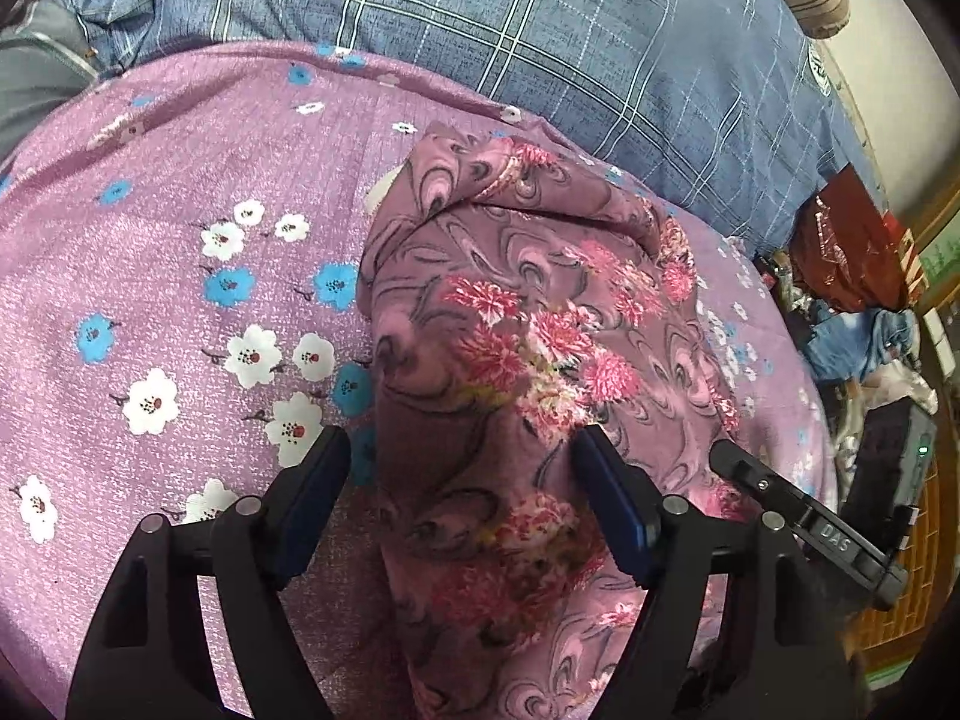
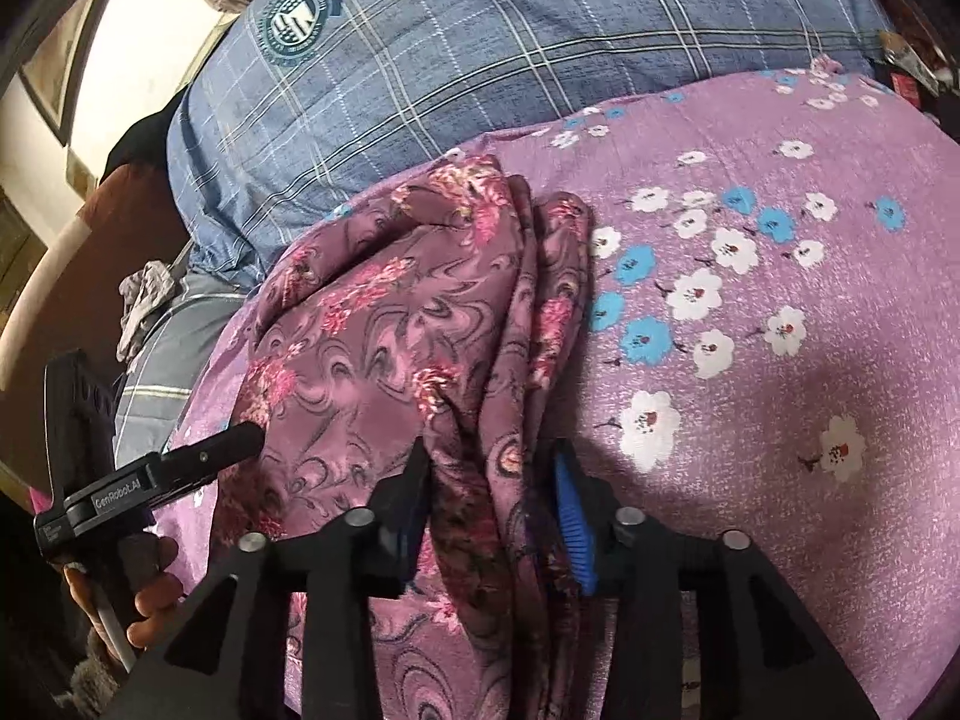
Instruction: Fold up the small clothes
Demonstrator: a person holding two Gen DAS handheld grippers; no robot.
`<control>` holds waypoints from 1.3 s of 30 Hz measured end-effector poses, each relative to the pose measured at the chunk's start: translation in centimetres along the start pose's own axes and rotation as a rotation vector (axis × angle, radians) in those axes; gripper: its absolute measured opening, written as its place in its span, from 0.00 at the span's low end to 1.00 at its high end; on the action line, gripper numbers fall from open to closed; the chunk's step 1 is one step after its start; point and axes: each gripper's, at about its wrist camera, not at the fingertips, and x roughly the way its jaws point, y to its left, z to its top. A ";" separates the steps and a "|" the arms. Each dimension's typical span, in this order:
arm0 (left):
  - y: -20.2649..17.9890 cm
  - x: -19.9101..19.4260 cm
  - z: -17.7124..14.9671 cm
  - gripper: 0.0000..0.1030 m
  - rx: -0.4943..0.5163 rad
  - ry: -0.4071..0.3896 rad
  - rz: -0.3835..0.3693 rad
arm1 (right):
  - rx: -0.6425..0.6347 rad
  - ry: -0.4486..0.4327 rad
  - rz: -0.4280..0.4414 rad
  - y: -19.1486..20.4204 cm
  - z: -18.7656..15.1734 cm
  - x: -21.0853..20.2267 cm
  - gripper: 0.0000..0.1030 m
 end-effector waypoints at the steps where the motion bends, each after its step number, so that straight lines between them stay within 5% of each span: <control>1: 0.3 -0.2 0.3 0.75 -0.014 0.006 -0.028 | 0.003 -0.003 -0.010 -0.2 0.1 -0.1 0.49; 6: 1.6 0.4 3.6 0.75 -0.143 0.016 -0.107 | -0.011 -0.065 -0.037 0.3 1.8 -0.7 0.55; 9: 1.6 3.0 4.9 0.75 -0.165 0.055 -0.061 | 0.064 -0.071 -0.009 0.0 4.2 0.6 0.68; 13: 1.2 3.8 4.3 0.75 -0.103 0.009 -0.037 | 0.127 -0.004 -0.058 -0.8 6.1 4.3 0.68; 14: 0.8 3.5 4.5 0.69 -0.082 -0.014 -0.027 | 0.110 -0.044 -0.027 -0.7 6.1 4.1 0.58; 15: 0.4 3.0 4.5 0.54 -0.062 -0.051 -0.019 | 0.091 -0.050 0.022 -0.6 6.0 4.2 0.27; 16: 0.0 2.6 4.6 0.50 -0.040 -0.081 -0.002 | 0.075 -0.046 0.046 -0.5 6.1 4.5 0.17; 20: 0.5 2.8 5.6 0.37 -0.030 -0.122 -0.003 | 0.002 -0.130 0.070 0.9 6.6 2.8 0.16; 22: 1.2 4.0 6.0 0.37 -0.056 -0.091 -0.008 | -0.018 -0.159 0.063 1.0 7.1 2.2 0.16; 25: 1.9 4.6 6.3 0.43 -0.082 -0.068 -0.031 | 0.025 -0.079 0.012 -0.6 7.2 4.4 0.16; 37: 2.9 1.1 3.3 0.63 -0.033 -0.015 -0.104 | 0.141 0.001 0.168 -3.6 4.9 2.4 0.47; 39: 2.8 1.3 2.9 0.67 -0.025 -0.003 -0.096 | 0.119 0.035 0.211 -3.0 3.9 2.4 0.64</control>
